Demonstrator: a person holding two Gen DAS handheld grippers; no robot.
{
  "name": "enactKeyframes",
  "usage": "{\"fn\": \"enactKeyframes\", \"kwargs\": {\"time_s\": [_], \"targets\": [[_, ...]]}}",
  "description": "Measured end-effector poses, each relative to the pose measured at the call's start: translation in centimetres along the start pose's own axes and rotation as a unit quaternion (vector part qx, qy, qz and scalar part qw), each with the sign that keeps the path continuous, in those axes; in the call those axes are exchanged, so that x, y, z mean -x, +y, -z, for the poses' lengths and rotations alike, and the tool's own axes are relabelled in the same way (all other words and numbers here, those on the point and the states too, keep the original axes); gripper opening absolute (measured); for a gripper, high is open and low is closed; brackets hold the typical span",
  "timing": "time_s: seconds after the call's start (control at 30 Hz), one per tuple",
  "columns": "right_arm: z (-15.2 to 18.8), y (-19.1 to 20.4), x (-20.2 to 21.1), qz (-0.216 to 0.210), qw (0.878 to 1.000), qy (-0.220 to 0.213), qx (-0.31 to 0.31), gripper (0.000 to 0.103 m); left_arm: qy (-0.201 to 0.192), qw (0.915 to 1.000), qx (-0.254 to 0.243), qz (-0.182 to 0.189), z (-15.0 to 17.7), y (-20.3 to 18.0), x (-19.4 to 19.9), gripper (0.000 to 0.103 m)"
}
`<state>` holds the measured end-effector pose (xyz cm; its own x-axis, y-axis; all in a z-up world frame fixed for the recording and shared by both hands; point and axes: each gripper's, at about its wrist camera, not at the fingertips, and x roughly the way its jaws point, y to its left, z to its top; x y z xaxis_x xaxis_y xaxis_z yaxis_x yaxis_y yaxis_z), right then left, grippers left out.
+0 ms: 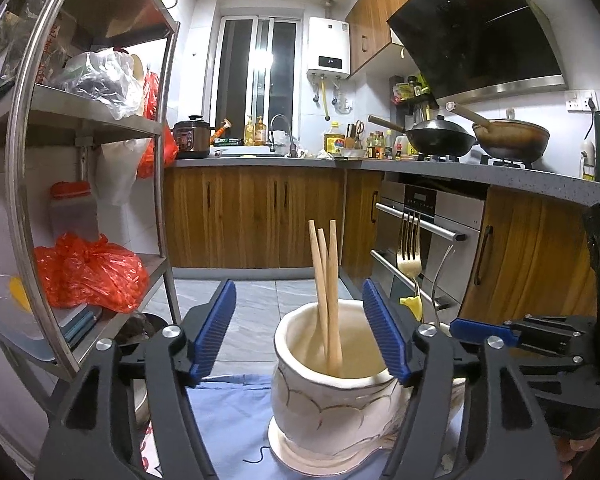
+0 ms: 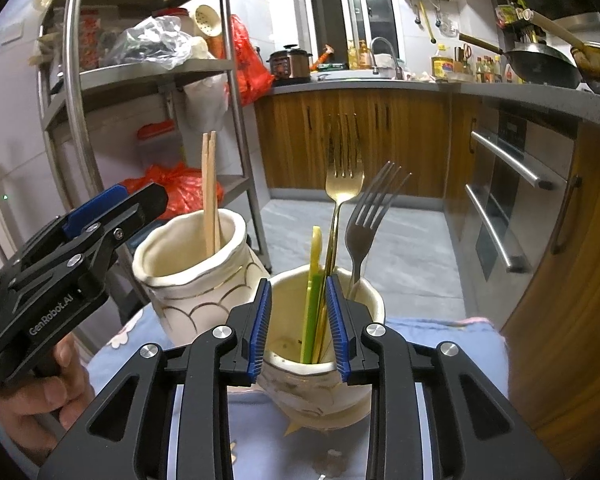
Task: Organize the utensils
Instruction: 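Open left tool to drop chopstick in while right tool releases fork into holder, then move both open tools back down to the utensils on the cushion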
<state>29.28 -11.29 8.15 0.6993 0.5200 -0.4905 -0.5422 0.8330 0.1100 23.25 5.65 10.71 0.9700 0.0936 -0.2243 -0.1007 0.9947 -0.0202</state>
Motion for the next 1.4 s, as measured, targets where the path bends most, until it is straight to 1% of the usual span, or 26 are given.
{"fn": "enactKeyframes", "kwargs": {"time_s": [0.1, 0.23, 0.3, 0.33, 0.77, 0.97, 1.13, 1.4], "targets": [[0.1, 0.1, 0.1, 0.001, 1.0, 0.0, 0.001, 0.032, 0.001, 1.0, 0.006, 0.003, 0.0, 0.4, 0.2, 0.074], [0.2, 0.3, 0.5, 0.004, 1.0, 0.001, 0.007, 0.033, 0.003, 1.0, 0.005, 0.003, 0.1, 0.8, 0.6, 0.078], [0.4, 0.4, 0.7, 0.006, 1.0, 0.002, 0.009, 0.039, 0.005, 1.0, 0.005, 0.003, 0.1, 1.0, 0.7, 0.079], [0.5, 0.4, 0.9, 0.007, 1.0, 0.002, 0.01, 0.04, 0.006, 1.0, 0.005, 0.004, 0.1, 1.1, 0.8, 0.081], [2.3, 0.2, 3.6, 0.022, 1.0, -0.001, 0.007, 0.058, 0.009, 0.9997, -0.016, 0.012, 0.8, 0.4, 3.4, 0.087], [3.4, 0.0, 4.6, 0.028, 1.0, 0.004, 0.006, 0.059, 0.014, 0.9994, -0.023, 0.02, 1.6, -0.1, 4.6, 0.089], [4.6, 0.0, 4.7, 0.026, 1.0, 0.018, 0.003, 0.059, 0.034, 0.9986, -0.02, 0.034, 2.7, -0.1, 5.5, 0.089], [7.0, -0.3, 4.9, 0.026, 0.999, 0.043, -0.003, 0.059, 0.088, 0.9943, -0.027, 0.055, 4.9, 0.0, 5.8, 0.089]]}}
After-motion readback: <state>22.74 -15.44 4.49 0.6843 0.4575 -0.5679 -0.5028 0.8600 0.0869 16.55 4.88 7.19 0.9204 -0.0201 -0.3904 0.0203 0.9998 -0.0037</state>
